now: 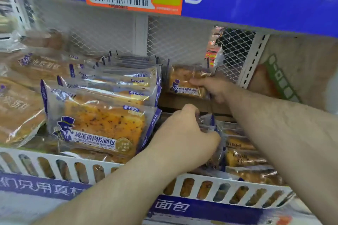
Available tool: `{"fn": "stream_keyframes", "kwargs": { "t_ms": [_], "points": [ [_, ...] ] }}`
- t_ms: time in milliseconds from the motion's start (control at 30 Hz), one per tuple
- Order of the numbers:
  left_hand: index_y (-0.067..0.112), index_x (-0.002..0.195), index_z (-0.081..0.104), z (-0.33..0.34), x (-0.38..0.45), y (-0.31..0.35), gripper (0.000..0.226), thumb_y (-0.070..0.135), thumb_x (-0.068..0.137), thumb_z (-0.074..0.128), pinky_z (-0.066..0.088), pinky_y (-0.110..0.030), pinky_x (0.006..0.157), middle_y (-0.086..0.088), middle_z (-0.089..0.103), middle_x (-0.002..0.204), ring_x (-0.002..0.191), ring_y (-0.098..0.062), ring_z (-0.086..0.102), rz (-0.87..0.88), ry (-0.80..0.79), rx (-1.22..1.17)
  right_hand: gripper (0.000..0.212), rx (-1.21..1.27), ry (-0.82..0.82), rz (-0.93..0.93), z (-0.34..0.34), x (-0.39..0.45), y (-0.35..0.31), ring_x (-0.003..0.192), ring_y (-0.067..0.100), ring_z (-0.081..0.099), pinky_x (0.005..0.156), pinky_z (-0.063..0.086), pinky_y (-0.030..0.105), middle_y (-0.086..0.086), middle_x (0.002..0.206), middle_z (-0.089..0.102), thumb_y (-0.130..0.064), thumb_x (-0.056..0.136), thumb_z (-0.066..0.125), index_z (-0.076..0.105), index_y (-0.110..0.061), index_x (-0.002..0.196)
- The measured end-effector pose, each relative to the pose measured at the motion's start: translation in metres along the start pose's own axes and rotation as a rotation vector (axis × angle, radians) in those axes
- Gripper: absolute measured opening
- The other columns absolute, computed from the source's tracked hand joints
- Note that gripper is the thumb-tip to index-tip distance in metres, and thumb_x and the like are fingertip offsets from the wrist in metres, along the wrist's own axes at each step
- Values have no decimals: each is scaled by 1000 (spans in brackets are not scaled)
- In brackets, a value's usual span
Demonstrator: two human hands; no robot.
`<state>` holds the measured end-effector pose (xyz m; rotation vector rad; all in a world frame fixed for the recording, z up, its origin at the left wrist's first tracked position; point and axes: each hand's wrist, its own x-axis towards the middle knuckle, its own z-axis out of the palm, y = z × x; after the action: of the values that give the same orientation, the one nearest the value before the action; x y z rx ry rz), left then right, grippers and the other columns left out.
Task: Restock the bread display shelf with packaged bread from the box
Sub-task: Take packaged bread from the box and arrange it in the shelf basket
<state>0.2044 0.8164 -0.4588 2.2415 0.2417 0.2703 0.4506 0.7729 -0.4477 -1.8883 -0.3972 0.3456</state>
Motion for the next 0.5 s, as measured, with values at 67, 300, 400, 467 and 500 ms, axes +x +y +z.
{"fn": "stream_keyframes", "kwargs": {
  "t_ms": [67,300,400,467,500],
  "points": [
    [36,140,37,-1,0,-1,62,45,86,65,49,-23,84,14,52,125,106,-6,54,-3,-5,-47,60,-214,76,-27,-1,3,5,102,19,67,89,55,36,-4,109,69,-35,63,91,62,-20,113],
    [34,132,41,-3,2,-1,52,44,86,64,47,-20,72,19,49,102,90,-2,53,-31,16,-171,80,-636,251,-55,24,-1,-5,107,29,65,84,53,33,8,123,65,-64,72,76,56,-10,127],
    [34,130,42,-3,0,-1,50,43,86,63,47,-19,70,19,49,101,89,-2,53,-30,25,-189,65,-548,211,-22,34,-6,-11,95,30,69,85,59,40,11,109,66,-57,76,77,54,-7,110],
    [34,127,43,-2,1,-1,47,43,85,63,48,-22,73,19,49,103,91,-3,53,-29,27,-193,49,-402,177,7,35,-7,-11,88,27,67,84,60,41,11,100,66,-42,78,82,57,-9,106],
    [34,126,43,-2,1,-1,47,43,85,63,49,-23,74,18,49,103,92,-3,53,-31,28,-194,41,-353,172,19,34,-7,-10,85,25,66,84,59,40,11,99,67,-34,79,82,60,-10,105]
  ]
}}
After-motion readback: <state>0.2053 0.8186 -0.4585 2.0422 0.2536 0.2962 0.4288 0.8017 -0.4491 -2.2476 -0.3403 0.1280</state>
